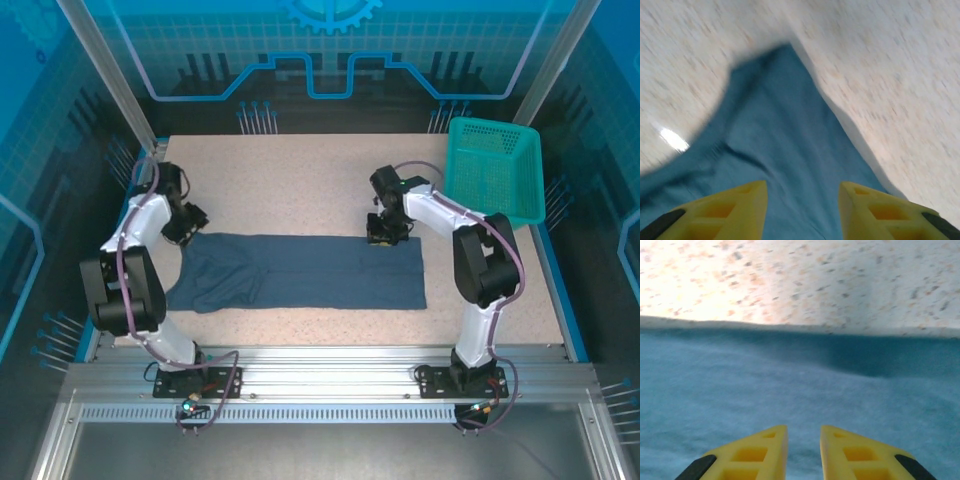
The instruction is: Fold and stack the t-shirts
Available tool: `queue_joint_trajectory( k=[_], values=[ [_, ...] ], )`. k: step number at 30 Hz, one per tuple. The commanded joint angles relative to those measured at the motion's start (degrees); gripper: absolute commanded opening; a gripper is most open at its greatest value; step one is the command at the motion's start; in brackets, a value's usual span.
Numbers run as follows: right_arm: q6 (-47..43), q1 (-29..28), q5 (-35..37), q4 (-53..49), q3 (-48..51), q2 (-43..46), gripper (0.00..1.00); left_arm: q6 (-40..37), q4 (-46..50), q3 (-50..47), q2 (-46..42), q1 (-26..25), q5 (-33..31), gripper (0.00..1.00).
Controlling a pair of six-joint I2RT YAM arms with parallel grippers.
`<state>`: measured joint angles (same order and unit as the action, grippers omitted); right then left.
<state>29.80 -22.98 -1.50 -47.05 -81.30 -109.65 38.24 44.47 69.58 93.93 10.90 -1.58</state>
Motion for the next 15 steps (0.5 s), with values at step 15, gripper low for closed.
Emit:
queue_joint_trajectory(
  k=[15],
  values=[
    [4.5, 5.4, -2.2, -13.7, -13.1, -17.4, 0.23, 12.0, -4.8, -2.4, 10.9, -10.5, 13.2, 0.38]
  ],
)
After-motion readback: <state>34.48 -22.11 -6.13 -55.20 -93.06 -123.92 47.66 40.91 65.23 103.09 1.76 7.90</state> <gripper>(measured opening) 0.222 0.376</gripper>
